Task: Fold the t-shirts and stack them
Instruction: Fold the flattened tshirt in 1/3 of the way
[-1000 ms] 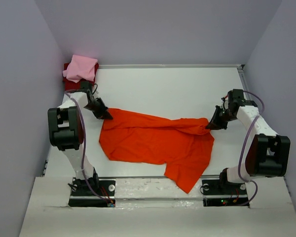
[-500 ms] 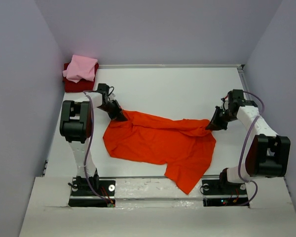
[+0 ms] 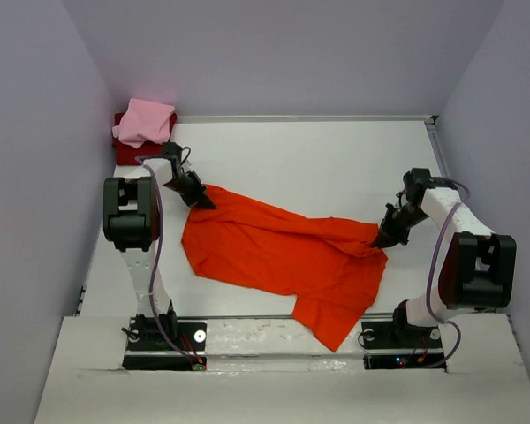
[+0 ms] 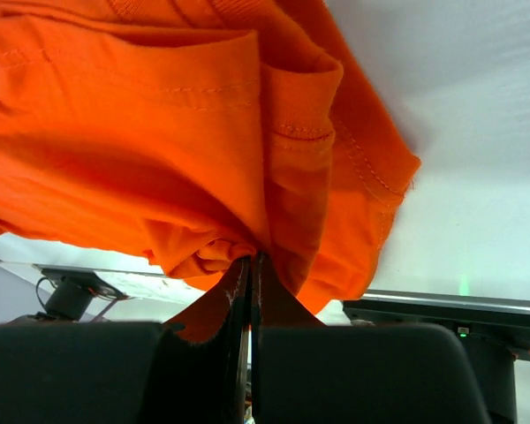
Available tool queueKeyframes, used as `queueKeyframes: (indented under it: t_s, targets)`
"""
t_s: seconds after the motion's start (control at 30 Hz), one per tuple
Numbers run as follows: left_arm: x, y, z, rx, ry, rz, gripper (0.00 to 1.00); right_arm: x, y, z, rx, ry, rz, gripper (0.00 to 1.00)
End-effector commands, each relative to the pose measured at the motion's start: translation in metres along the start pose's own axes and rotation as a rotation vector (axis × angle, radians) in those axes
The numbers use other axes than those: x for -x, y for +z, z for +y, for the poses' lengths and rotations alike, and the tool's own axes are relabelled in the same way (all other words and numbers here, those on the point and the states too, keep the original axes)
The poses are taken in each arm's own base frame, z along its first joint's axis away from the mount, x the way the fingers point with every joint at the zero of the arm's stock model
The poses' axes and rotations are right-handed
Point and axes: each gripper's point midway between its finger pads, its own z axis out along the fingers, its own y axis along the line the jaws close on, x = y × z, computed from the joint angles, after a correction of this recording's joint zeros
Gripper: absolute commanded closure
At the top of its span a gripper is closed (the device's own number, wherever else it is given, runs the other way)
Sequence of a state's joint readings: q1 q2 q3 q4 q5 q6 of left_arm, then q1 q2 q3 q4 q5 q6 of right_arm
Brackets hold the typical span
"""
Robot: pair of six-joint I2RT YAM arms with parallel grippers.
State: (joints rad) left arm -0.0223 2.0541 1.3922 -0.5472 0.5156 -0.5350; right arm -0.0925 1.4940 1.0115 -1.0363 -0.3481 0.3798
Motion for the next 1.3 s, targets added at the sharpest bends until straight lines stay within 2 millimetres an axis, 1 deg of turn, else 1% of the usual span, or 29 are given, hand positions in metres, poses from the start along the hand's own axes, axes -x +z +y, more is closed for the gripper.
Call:
queueKeyframes:
  t_s: [0.0, 0.03, 0.07, 0.1, 0.17, 0.23, 0.27, 0.3, 0.33, 0.37, 0.4, 0.43, 0.47, 0.53, 0.57, 0.67, 0.7, 0.73, 0.8, 0.83, 0.87, 0.93, 1.03, 1.07, 1.13, 1.2, 1.23, 1.27]
  targets:
    - [0.038, -0.023, 0.033, 0.041, -0.064, -0.087, 1.00, -0.026, 0.004, -0.012, -0.039, 0.088, 0.094, 1.00]
    - [0.044, -0.027, 0.032, 0.033, -0.060, -0.097, 1.00, -0.029, 0.006, -0.011, -0.036, 0.081, 0.097, 1.00]
    - [0.046, -0.027, 0.036, 0.041, -0.066, -0.089, 1.00, -0.032, 0.005, -0.012, -0.032, 0.086, 0.096, 1.00]
    - [0.055, -0.032, 0.036, 0.041, -0.064, -0.107, 1.00, -0.039, 0.009, -0.015, -0.037, 0.100, 0.113, 1.00]
    - [0.058, -0.033, 0.038, 0.048, -0.064, -0.104, 1.00, -0.047, 0.008, -0.013, -0.022, 0.103, 0.117, 0.99]
    - [0.062, -0.034, 0.037, 0.044, -0.065, -0.111, 1.00, -0.055, 0.010, -0.015, -0.024, 0.131, 0.134, 0.92]
    - [0.062, -0.034, 0.036, 0.041, -0.065, -0.109, 1.00, -0.058, 0.011, -0.017, -0.026, 0.138, 0.141, 0.85]
    - [0.063, -0.034, 0.036, 0.039, -0.066, -0.110, 1.00, -0.059, 0.012, -0.020, -0.040, 0.147, 0.141, 0.71]
    - [0.062, -0.033, 0.036, 0.035, -0.067, -0.108, 1.00, -0.060, 0.013, -0.020, -0.042, 0.150, 0.143, 0.58]
    - [0.063, -0.034, 0.035, 0.031, -0.067, -0.109, 1.00, -0.059, 0.011, -0.019, -0.040, 0.147, 0.136, 0.50]
    - [0.062, -0.033, 0.035, 0.029, -0.071, -0.106, 1.00, -0.055, 0.010, -0.019, -0.046, 0.141, 0.132, 0.34]
    - [0.062, -0.033, 0.034, 0.025, -0.070, -0.106, 1.00, -0.051, 0.006, -0.017, -0.048, 0.132, 0.118, 0.30]
    - [0.062, -0.033, 0.034, 0.022, -0.071, -0.104, 1.00, -0.041, -0.002, -0.010, -0.039, 0.116, 0.094, 0.29]
    - [0.064, -0.034, 0.032, 0.018, -0.066, -0.109, 1.00, -0.029, -0.012, -0.002, -0.035, 0.094, 0.078, 0.29]
    - [0.064, -0.035, 0.031, 0.017, -0.067, -0.108, 1.00, -0.015, -0.026, 0.011, -0.007, 0.074, 0.036, 0.29]
    - [0.067, -0.040, 0.025, 0.010, -0.058, -0.115, 1.00, 0.002, -0.039, 0.024, 0.013, 0.053, 0.014, 0.29]
    - [0.067, -0.042, 0.023, 0.004, -0.056, -0.116, 1.00, 0.012, -0.045, 0.031, 0.027, 0.037, -0.012, 0.29]
    - [0.069, -0.045, 0.018, -0.005, -0.047, -0.124, 1.00, 0.016, -0.044, 0.033, 0.030, 0.034, -0.012, 0.29]
    - [0.068, -0.048, 0.009, -0.025, -0.035, -0.123, 1.00, 0.025, -0.035, 0.034, 0.034, 0.027, -0.013, 0.29]
    - [0.068, -0.050, 0.001, -0.035, -0.018, -0.124, 1.00, 0.024, -0.027, 0.030, 0.030, 0.018, -0.001, 0.29]
    - [0.066, -0.050, -0.002, -0.035, -0.009, -0.115, 1.00, 0.031, -0.020, 0.027, 0.025, 0.008, -0.023, 0.29]
    - [0.065, -0.052, -0.011, -0.037, 0.020, -0.117, 1.00, 0.031, -0.005, 0.021, 0.022, 0.004, -0.021, 0.28]
    - [0.062, -0.051, -0.016, -0.056, 0.034, -0.102, 1.00, 0.028, 0.007, 0.019, 0.036, 0.023, -0.010, 0.28]
    - [0.061, -0.048, -0.015, -0.058, 0.035, -0.089, 1.00, 0.027, 0.013, 0.020, 0.055, 0.025, -0.005, 0.28]
    - [0.059, -0.045, -0.014, -0.068, 0.039, -0.070, 1.00, 0.031, 0.017, 0.019, 0.059, 0.029, -0.027, 0.28]
    - [0.056, -0.039, -0.012, -0.075, 0.047, -0.050, 0.95, 0.032, 0.018, 0.016, 0.063, 0.040, -0.037, 0.28]
    - [0.054, -0.037, -0.012, -0.083, 0.052, -0.038, 0.91, 0.036, 0.016, 0.014, 0.071, 0.049, -0.058, 0.28]
    - [0.054, -0.037, -0.012, -0.087, 0.056, -0.037, 0.86, 0.037, 0.016, 0.014, 0.073, 0.047, -0.063, 0.28]
